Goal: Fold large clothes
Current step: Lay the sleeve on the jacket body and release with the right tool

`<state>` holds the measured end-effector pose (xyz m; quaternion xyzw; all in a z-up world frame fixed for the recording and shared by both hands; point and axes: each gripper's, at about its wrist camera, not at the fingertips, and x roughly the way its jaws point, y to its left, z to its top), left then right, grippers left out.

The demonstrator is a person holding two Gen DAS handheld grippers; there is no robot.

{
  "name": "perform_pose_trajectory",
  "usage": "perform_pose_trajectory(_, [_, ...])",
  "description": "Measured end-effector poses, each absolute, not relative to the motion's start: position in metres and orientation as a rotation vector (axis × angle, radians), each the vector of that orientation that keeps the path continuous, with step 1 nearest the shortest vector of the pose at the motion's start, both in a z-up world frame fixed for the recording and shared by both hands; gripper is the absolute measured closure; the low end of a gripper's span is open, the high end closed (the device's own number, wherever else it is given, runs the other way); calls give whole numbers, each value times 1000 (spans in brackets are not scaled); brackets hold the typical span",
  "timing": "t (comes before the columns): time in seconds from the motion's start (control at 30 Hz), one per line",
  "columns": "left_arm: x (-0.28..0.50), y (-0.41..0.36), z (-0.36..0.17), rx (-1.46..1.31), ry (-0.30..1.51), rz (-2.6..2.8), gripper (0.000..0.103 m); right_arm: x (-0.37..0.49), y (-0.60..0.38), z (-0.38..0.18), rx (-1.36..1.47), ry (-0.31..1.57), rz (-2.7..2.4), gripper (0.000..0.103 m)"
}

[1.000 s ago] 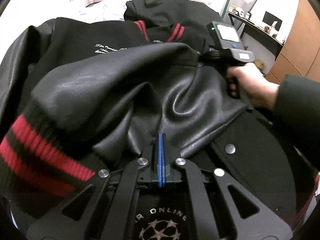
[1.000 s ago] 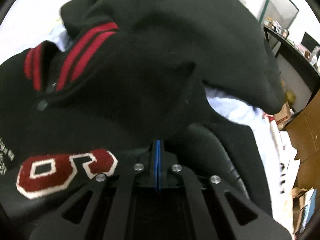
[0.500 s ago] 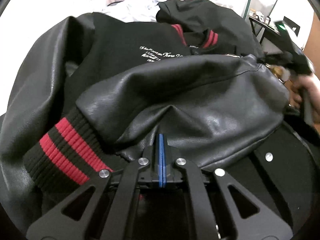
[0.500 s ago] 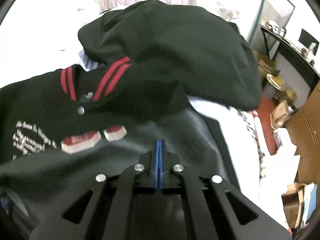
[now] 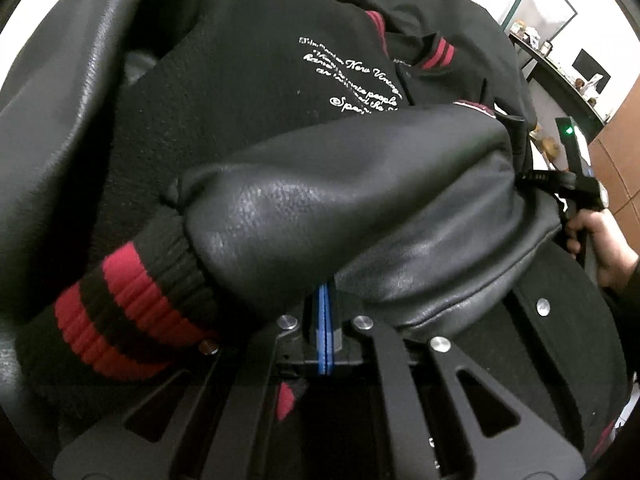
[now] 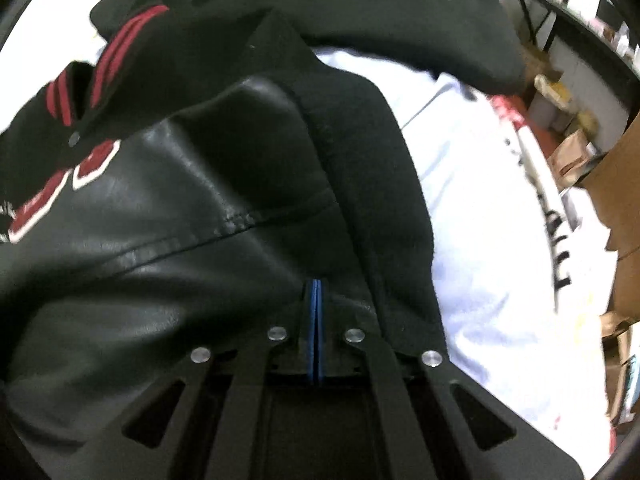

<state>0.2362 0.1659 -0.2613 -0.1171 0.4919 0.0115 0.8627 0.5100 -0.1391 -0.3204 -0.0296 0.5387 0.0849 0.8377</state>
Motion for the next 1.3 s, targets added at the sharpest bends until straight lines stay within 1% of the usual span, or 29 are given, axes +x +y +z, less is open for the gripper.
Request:
perform_pose_trajectory(0.1, [237, 165, -262, -234, 1034, 38, 100, 493, -137, -298, -91, 1122, 152, 103])
perform_pose_trajectory(0.13, [237, 164, -261, -225, 1034, 43, 100, 486, -132, -289, -96, 1110, 168, 102])
perform_pose_trajectory(0.2, [235, 161, -256, -203, 1029, 50, 100, 459, -124, -270, -96, 1090, 237, 102])
perform_pose_trajectory(0.37, [230, 155, -249, -159, 1006, 58, 101, 354, -112, -222, -125, 1063, 407, 101])
perform_pose_trajectory(0.5, [223, 153, -238, -171, 998, 49, 101, 277, -123, -192, -74, 1040, 486, 101])
perform_pose_trajectory(0.63, [207, 148, -220, -164, 987, 40, 101, 219, -130, -186, -88, 1000, 510, 101])
perform_pose_trajectory(0.8, [158, 150, -189, -174, 1012, 13, 101, 171, -140, -195, -4, 995, 550, 100])
perform_pose_trajectory(0.9, [129, 160, -165, -138, 1002, 33, 101, 163, -143, -210, 47, 1001, 569, 100])
perform_pose_trajectory(1.07, [67, 203, -121, -122, 996, 110, 101, 155, -148, -233, 172, 1004, 584, 100])
perform_pose_trajectory(1.1, [54, 216, -116, -124, 1002, 135, 101, 157, -148, -238, 162, 1012, 595, 103])
perform_pose_trajectory(1.17, [33, 238, -111, -133, 1011, 183, 99, 161, -149, -249, 150, 1032, 628, 103])
perform_pose_trajectory(1.2, [26, 245, -110, -130, 1015, 200, 94, 163, -150, -253, 160, 1042, 640, 103])
perform_pose_trajectory(1.3, [3, 270, -111, -129, 1026, 189, 93, 165, -150, -258, 165, 1050, 652, 103])
